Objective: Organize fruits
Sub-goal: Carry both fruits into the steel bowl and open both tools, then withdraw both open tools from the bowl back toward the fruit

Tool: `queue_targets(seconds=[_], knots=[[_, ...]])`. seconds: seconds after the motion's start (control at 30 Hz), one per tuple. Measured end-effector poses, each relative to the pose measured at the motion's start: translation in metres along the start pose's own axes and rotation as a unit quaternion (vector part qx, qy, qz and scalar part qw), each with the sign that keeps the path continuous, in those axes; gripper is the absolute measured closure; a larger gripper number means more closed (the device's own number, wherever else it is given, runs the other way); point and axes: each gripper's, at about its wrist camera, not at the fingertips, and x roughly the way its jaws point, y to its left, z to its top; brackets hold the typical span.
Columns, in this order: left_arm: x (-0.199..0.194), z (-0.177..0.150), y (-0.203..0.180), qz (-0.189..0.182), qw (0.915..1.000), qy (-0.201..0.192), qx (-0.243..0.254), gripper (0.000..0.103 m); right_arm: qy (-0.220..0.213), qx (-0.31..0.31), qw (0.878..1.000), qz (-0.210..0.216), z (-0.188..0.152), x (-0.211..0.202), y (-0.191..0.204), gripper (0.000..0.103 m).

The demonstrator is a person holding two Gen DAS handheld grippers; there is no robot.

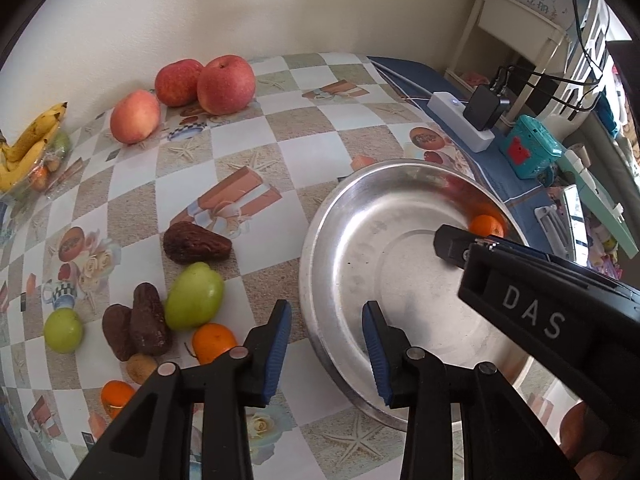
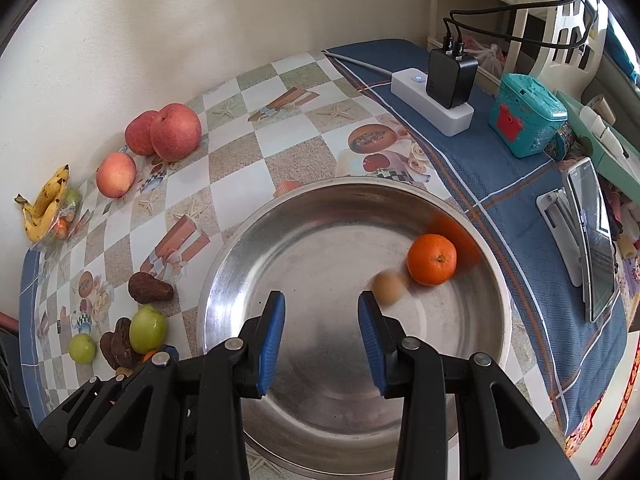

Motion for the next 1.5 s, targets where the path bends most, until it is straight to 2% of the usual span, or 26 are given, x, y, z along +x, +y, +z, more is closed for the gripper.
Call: queue_targets(seconds=[0.23,0.43,0.8,1.3,1.37,1.43,1.5], knots=[[0.001,-0.002,0.020,0.022,0.9994,0.008,-0.026,0.063,0.000,-0.006,1.000,0.002,-0.002,0.000,0.004,0.063],[-0.007,-0.001,0.045,0.040,0.9974,0.000,-0.060,0.063,0.001,-0.017,1.000,0.004,-0.004,0.000,0.010,0.063],[-0.020,-0.006,0.103,0.060,0.9845,-0.010,-0.164,0.063,0.008,-0.033,0.999,0.009,-0.009,0.004,0.020,0.064],[-0.014,-0.012,0.116,0.075,0.9789,0.006,-0.190,0.063,0.023,-0.046,0.999,0.008,-0.012,0.012,0.026,0.064],[-0.014,-0.013,0.117,0.078,0.9782,0.008,-0.192,0.061,0.022,-0.048,0.999,0.005,-0.013,0.013,0.027,0.064],[-0.013,-0.014,0.119,0.082,0.9768,0.012,-0.197,0.043,0.023,-0.049,0.999,0.004,-0.013,0.014,0.027,0.062],[-0.012,-0.015,0.121,0.086,0.9760,0.014,-0.199,0.039,0.025,-0.047,0.999,0.004,-0.013,0.015,0.027,0.050]])
